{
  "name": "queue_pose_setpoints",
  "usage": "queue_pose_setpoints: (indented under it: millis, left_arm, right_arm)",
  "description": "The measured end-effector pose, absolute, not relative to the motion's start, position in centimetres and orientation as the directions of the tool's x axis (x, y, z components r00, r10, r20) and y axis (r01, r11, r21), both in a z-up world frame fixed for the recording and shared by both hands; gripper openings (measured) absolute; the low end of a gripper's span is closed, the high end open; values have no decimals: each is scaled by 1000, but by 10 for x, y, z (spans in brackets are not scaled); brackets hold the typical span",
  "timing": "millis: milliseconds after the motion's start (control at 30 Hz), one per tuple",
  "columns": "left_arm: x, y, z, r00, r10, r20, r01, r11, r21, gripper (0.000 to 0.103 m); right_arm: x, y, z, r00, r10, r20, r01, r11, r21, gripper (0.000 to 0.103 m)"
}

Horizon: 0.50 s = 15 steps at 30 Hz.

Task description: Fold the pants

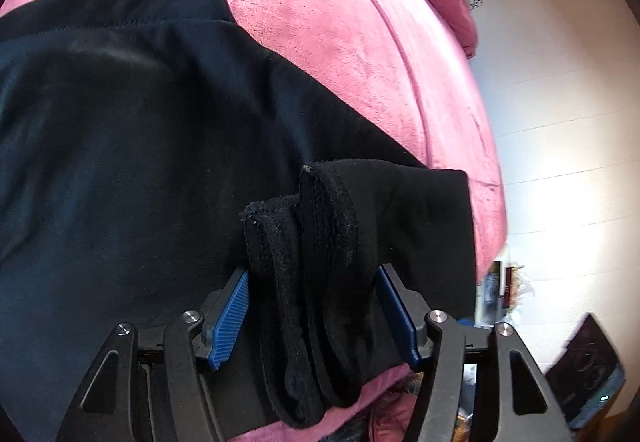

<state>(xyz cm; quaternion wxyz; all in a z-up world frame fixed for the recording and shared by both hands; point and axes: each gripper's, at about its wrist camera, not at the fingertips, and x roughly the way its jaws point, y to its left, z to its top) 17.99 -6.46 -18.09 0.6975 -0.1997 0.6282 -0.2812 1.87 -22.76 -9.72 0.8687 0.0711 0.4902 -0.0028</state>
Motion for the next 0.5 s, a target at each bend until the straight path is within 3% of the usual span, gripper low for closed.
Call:
queue_pose_setpoints:
  millis: [100,200,500]
  left_arm:
    - [182,-79,-174,60,-614,-787,221,777,-589,28]
    - [180,-83,-173,86,-591,-802,274,788,-551,19]
    - [174,-68,-138,196,-585,-787,362,789,-496,17]
  right_arm:
    - [18,-233,-87,537,-46,-843,127,992,26,64]
    - [17,-238,-82,541,-120,-832,179,984,-26,64]
    - [2,-256,-64,557,-229,-798,235,965,-114,64]
